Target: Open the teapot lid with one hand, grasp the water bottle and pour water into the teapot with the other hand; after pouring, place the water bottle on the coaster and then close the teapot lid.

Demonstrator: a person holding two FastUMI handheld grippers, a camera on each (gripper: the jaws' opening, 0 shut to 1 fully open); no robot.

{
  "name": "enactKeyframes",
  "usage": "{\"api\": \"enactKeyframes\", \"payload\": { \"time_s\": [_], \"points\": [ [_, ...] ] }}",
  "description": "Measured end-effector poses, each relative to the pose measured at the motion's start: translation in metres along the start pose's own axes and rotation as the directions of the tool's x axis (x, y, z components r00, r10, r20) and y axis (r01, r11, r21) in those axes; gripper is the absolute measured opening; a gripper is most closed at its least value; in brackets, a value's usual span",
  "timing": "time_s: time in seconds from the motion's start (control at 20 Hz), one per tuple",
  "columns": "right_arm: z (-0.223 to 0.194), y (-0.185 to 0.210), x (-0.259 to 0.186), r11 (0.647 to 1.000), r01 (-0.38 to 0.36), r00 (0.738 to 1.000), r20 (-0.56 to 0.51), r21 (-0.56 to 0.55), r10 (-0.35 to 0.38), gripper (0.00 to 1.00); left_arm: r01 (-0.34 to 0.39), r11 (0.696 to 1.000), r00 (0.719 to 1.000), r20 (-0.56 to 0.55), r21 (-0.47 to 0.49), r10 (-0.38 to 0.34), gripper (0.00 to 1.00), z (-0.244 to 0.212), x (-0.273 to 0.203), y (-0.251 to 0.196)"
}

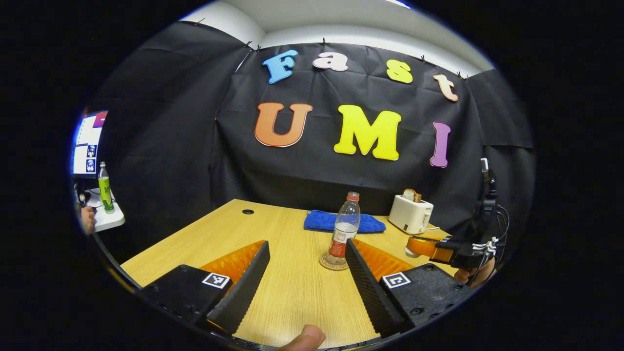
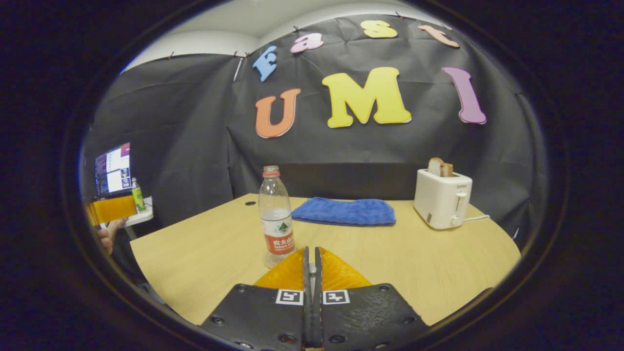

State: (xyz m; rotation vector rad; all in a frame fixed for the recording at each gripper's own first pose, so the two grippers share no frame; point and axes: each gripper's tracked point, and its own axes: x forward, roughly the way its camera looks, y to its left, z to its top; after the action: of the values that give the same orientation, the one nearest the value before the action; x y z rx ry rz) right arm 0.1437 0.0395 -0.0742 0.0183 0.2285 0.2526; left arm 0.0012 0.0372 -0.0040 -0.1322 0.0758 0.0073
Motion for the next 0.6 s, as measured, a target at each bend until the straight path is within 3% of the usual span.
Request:
{"api": "enactKeyframes", "payload": {
  "time_s": [0.6],
  "points": [
    [-0.034,0.009,0.039,0.999,-0.028,0.998,-0.051,0.018,0.029,0.01,0.023,1.0,1.0,-0.018,0.012,-0.022,0.98,-0.003,0.002,0.0]
  ]
}}
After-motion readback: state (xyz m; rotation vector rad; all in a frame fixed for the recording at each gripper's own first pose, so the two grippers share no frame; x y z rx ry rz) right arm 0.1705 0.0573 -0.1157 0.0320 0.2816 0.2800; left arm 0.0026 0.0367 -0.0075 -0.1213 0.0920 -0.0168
